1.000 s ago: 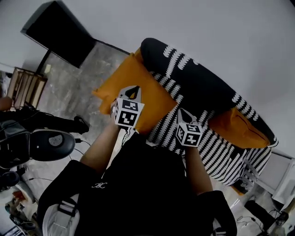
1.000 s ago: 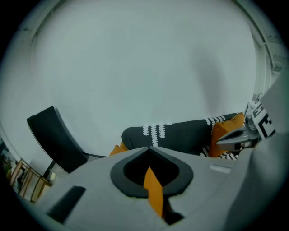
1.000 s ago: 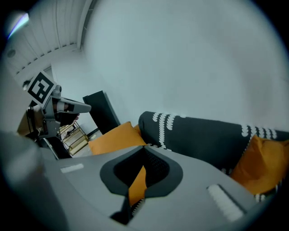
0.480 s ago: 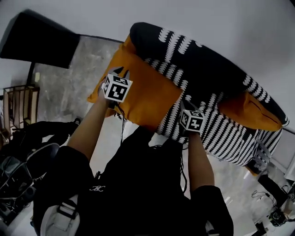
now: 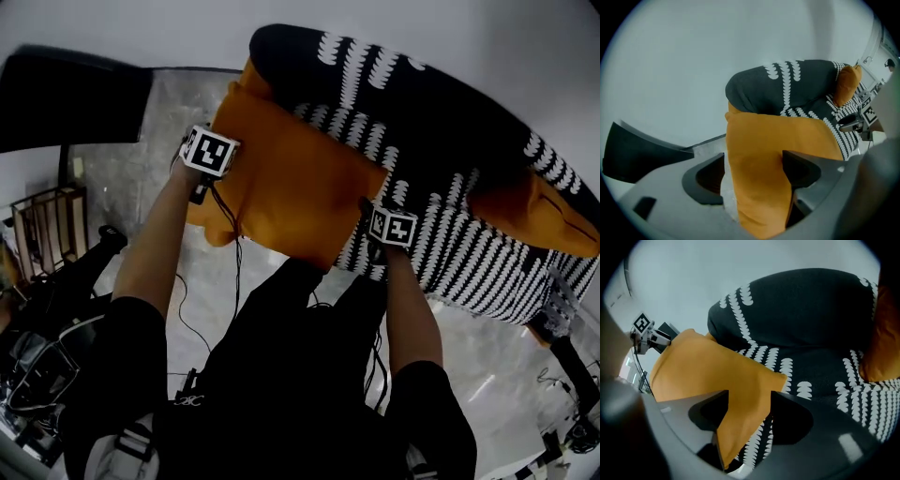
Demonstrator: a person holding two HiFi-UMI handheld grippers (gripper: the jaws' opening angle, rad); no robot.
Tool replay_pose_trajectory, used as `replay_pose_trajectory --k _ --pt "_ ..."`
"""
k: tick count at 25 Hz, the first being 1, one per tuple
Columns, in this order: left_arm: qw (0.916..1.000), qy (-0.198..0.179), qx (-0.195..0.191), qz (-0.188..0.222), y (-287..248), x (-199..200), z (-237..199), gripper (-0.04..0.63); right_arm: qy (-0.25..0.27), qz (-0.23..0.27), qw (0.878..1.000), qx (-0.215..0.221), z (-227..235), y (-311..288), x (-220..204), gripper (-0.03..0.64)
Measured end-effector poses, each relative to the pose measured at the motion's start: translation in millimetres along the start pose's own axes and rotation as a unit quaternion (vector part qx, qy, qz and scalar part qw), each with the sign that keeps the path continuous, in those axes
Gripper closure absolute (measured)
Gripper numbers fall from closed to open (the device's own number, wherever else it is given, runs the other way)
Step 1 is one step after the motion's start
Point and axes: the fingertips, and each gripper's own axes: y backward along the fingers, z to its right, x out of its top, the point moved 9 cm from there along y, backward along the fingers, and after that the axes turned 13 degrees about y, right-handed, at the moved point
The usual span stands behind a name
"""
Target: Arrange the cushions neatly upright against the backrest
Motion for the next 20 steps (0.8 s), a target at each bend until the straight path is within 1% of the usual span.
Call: replay_pose_trajectory --k 2,4,6,8,10,11,13,15,17,18,20 --pt "0.9999 0.0 -0.004 -0.01 3 2 22 0.184 -0.005 -0.012 1.0 -0.02 26 10 -17 0.302" --pt "0.9995 0.005 -0.032 -0.004 5 7 53 0.181 -0.011 -0.028 0.999 -0.029 55 17 -38 0.281" --pt "0.9983 0.01 -0.057 -0.003 8 9 81 0.181 -0.027 -0.038 0.999 -0.02 79 21 -57 0.267" --pt "0.9972 0.014 -0.073 -0.007 11 4 91 0.202 -0.055 -0.033 0.998 0.0 85 18 -68 0.264" --pt "0.9962 0.023 -0.084 -0.005 9 0 80 0.234 -0.087 -0.019 0.996 0.028 73 3 -68 0.296" --pt "0.9959 0.025 -0.087 -0.004 4 0 70 0.241 -0.103 -0.014 0.994 0.041 64 -9 -64 0.338" --pt "0.9957 0.026 -0.088 -0.008 -13 4 51 0.257 -0.123 -0.01 0.991 0.057 50 -33 -54 0.36" --pt "0.9952 0.026 -0.092 -0.02 -27 8 42 0.286 -0.129 -0.015 0.989 0.069 44 -50 -47 0.379" --pt "0.9946 0.027 -0.097 -0.028 -34 11 40 0.326 -0.124 -0.022 0.989 0.079 41 -60 -42 0.418" --pt "0.9947 0.025 -0.095 -0.03 -36 10 39 0.358 -0.117 -0.026 0.989 0.081 37 -63 -39 0.446" --pt "0.9961 0.01 -0.082 -0.032 -36 6 39 0.412 -0.105 -0.034 0.991 0.079 25 -63 -32 0.515"
